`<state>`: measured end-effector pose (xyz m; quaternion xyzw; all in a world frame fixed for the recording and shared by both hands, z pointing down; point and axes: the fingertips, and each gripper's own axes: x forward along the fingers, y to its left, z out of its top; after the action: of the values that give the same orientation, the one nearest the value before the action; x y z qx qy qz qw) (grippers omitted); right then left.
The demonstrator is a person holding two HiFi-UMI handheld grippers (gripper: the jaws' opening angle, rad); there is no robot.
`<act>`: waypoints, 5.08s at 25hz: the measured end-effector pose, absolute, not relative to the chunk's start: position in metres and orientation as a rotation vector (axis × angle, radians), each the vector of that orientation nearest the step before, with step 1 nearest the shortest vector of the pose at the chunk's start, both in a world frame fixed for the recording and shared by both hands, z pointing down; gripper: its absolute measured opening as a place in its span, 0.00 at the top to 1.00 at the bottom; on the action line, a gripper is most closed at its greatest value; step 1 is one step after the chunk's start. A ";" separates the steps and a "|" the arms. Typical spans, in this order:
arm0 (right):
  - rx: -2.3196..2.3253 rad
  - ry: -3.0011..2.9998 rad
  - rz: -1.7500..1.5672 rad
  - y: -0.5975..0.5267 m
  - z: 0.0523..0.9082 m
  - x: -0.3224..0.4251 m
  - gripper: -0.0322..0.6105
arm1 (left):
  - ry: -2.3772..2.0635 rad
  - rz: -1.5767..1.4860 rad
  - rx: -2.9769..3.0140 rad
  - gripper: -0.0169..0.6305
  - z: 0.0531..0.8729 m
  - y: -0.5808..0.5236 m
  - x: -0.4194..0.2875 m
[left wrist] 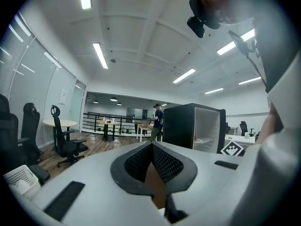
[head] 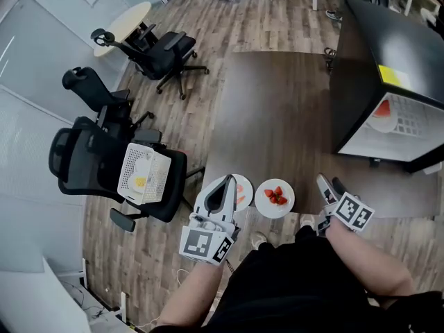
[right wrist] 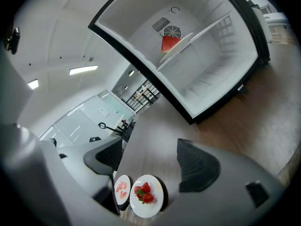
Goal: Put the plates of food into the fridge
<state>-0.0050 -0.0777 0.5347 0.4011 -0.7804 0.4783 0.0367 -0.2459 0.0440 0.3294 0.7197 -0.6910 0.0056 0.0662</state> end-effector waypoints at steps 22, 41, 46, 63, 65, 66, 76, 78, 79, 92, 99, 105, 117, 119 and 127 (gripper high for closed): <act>1.225 -2.293 1.657 0.046 0.581 -0.070 0.37 | -1.960 0.062 2.220 0.97 0.380 0.083 -0.305; 1.349 -2.117 1.928 0.090 0.674 -0.087 0.37 | -1.851 0.182 2.233 0.97 0.433 0.094 -0.314; 1.352 -2.105 1.983 0.091 0.686 -0.094 0.37 | -1.834 0.219 2.235 0.97 0.441 0.095 -0.312; 1.374 -2.134 2.032 0.085 0.696 -0.112 0.84 | -1.814 0.308 2.175 0.97 0.471 0.112 -0.326; 1.372 -2.136 2.055 0.086 0.695 -0.112 0.85 | -1.813 0.307 2.169 0.97 0.473 0.113 -0.326; 1.366 -2.146 2.060 0.085 0.694 -0.112 0.86 | -1.811 0.306 2.168 0.97 0.473 0.112 -0.326; 1.361 -2.203 2.066 0.069 0.672 -0.103 0.92 | -1.813 0.312 2.199 0.97 0.456 0.103 -0.325; 1.355 -2.208 2.067 0.068 0.669 -0.102 0.92 | -1.808 0.308 2.211 0.97 0.452 0.100 -0.322; 1.355 -2.206 2.073 0.067 0.668 -0.101 0.92 | -1.803 0.307 2.219 0.97 0.451 0.099 -0.320; 1.382 -2.236 2.156 0.042 0.639 -0.082 0.92 | -1.794 0.290 2.286 0.97 0.426 0.075 -0.299; 1.425 -2.248 2.174 0.024 0.617 -0.067 0.92 | -1.801 0.253 2.301 0.97 0.411 0.061 -0.293; 1.439 -2.278 2.136 0.010 0.586 -0.043 0.93 | -1.794 0.200 2.342 0.97 0.390 0.040 -0.274; 1.541 -2.344 1.952 -0.031 0.530 0.040 0.92 | -1.777 0.038 2.413 0.97 0.350 -0.014 -0.227; 1.544 -2.360 1.965 -0.040 0.524 0.062 0.92 | -1.774 0.027 2.423 0.97 0.345 -0.027 -0.210; 1.552 -2.517 2.078 -0.059 0.482 0.078 0.92 | -1.727 0.027 2.456 0.97 0.338 -0.039 -0.198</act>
<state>0.0776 -0.0594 0.4815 0.4175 -0.6770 0.5591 -0.2341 -0.1983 -0.0391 0.3381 0.8161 -0.5737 0.0091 0.0695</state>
